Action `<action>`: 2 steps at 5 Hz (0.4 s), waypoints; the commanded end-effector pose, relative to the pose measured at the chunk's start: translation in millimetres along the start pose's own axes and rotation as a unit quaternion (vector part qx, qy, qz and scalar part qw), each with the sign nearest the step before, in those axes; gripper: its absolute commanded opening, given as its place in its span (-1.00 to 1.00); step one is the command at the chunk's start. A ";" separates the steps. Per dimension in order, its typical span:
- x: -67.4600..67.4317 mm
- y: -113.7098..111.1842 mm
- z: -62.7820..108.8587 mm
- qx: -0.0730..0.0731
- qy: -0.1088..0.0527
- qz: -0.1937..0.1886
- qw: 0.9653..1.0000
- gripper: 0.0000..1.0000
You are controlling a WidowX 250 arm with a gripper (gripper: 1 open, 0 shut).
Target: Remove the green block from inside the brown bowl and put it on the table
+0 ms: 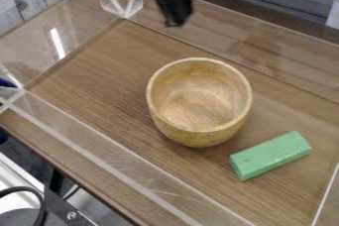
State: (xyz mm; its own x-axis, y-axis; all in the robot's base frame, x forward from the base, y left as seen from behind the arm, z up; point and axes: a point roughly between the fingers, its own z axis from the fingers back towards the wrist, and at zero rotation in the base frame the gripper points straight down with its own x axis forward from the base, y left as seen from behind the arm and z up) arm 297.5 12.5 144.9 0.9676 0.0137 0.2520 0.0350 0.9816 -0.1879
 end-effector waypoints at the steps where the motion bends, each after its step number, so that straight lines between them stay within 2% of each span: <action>1: 18.5 -35.1 2.9 0.001 -0.015 -0.023 1.000 -1.00; 2: 26.6 -66.6 -8.9 -0.005 0.002 -0.044 0.999 -1.00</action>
State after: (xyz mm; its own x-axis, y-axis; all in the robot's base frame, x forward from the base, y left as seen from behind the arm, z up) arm 314.6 -53.6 134.7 0.9771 -0.0799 0.1970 0.1157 0.9773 -0.1776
